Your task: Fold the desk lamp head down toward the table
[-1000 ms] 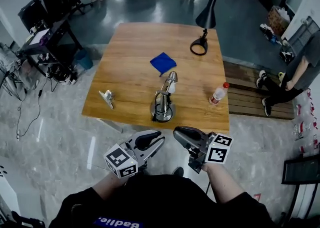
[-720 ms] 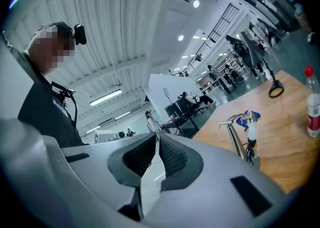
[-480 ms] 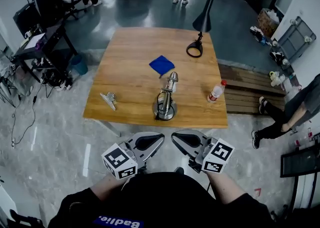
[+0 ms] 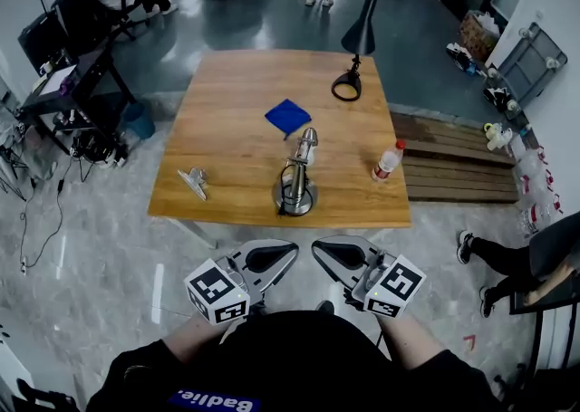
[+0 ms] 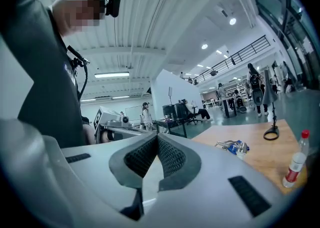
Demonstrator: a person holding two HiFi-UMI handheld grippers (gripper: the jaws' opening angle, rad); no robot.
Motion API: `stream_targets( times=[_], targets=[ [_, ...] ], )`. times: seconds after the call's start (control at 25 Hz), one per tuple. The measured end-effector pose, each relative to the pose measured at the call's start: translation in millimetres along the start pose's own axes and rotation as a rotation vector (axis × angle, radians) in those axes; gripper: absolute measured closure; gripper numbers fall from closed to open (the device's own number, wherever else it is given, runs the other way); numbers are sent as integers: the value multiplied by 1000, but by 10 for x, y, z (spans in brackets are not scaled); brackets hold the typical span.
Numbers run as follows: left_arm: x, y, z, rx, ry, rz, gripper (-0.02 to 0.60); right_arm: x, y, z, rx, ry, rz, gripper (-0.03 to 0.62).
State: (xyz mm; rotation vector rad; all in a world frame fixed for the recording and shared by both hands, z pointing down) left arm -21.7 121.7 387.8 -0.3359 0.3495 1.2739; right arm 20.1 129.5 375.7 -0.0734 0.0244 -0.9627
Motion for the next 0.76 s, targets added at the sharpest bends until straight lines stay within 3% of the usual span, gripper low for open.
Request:
stream_targets(
  times=[0.76],
  targets=[
    [6, 19, 58, 4, 10, -20, 574, 15, 39, 47, -11, -33, 17, 588]
  ],
)
Point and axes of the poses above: the fingertips, and each gripper's own axes: y backward along the fingers, x to its right, z out of its underside, the point moved 1 cm from there along y, backward along the fingers, and after that the axes turned 10 degrees about y, right-handed, at the moved point
